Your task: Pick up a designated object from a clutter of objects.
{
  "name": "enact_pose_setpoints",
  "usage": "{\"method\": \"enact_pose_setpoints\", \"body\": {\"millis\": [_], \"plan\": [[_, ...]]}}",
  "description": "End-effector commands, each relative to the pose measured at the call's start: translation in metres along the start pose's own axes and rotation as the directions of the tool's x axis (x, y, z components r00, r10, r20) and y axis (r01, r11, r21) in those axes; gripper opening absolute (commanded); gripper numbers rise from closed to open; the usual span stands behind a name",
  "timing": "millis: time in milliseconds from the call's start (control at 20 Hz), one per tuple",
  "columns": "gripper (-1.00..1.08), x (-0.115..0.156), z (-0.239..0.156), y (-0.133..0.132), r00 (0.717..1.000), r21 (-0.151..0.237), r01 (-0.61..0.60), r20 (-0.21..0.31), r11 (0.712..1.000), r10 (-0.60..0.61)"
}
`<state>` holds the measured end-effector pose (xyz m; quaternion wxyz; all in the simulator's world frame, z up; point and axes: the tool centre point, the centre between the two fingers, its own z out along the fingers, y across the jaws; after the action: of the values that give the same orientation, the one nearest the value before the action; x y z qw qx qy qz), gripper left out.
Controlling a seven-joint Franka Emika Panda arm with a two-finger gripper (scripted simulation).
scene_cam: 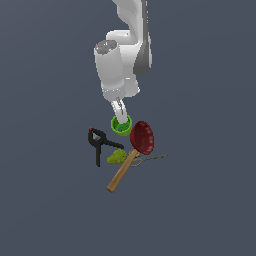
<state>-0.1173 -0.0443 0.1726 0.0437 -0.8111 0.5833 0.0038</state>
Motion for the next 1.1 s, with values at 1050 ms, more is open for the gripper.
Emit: {"method": "enact_pose_setpoints", "body": {"millis": [1050], "plan": [[-1.00, -0.054, -0.150, -0.162, 1.000, 0.005, 0.001, 0.004, 1.000, -0.001]]}}
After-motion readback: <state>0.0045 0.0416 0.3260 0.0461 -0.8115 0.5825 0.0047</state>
